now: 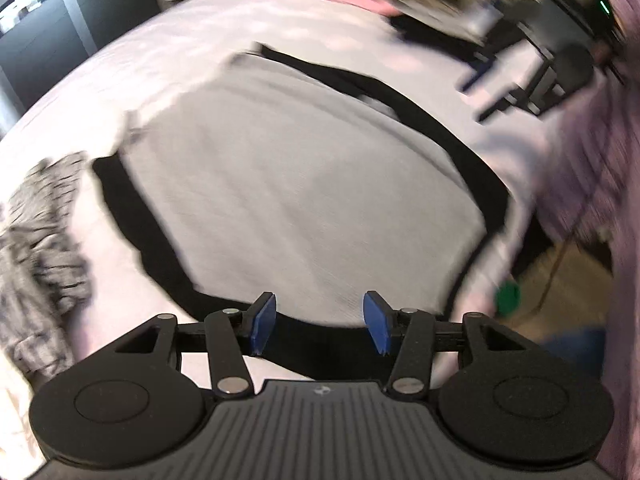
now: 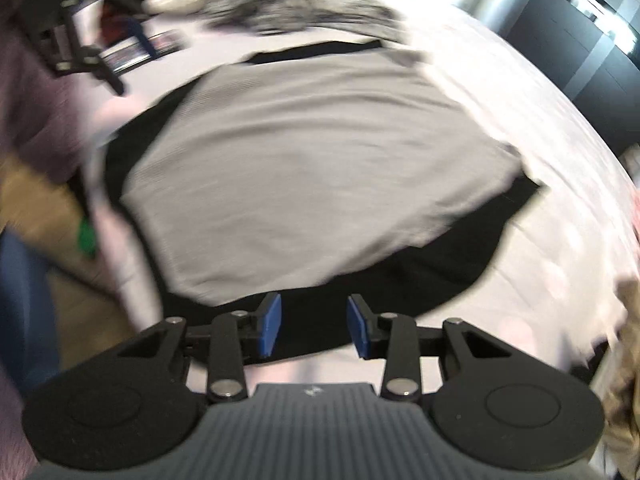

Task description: Fold clothes

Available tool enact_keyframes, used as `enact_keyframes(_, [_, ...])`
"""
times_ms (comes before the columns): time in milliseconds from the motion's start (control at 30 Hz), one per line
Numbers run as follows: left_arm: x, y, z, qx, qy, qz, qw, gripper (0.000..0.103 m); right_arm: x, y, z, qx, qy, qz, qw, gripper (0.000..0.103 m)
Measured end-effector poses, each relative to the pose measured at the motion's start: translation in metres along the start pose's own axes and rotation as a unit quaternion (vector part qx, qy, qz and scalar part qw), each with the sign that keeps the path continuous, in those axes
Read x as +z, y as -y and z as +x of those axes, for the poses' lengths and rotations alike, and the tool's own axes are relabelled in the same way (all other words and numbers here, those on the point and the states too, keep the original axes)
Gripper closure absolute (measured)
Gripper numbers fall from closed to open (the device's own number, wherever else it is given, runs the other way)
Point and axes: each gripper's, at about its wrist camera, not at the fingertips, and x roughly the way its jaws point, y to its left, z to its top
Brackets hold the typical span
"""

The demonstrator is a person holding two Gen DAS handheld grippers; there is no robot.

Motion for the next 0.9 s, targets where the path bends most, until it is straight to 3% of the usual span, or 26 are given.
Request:
enact_keyframes(200, [0.03, -0.08, 0.011, 0.051, 0.024, -0.119, 0.9913, 0.056, 0.014, 0.071, 0.015, -0.042, -0.012, 0.116, 0.992, 0.061])
enact_keyframes(400, [0.054, -0.167, 0.041, 0.113, 0.04, -0.24, 0.9632, 0.056, 0.036, 0.127, 0.064, -0.069, -0.031, 0.201, 0.977, 0.061])
enact_keyframes(533, [0.064, -0.21, 0.075, 0.152, 0.039, -0.262, 0.9524, 0.056, 0.048, 0.17, 0.09, -0.088, -0.019, 0.257, 0.962, 0.061])
enact_keyframes(900, [0.083, -0.283, 0.166, 0.135, 0.066, -0.333, 0.9311, 0.056, 0.08, 0.286, 0.178, -0.102, 0.046, 0.394, 0.912, 0.061])
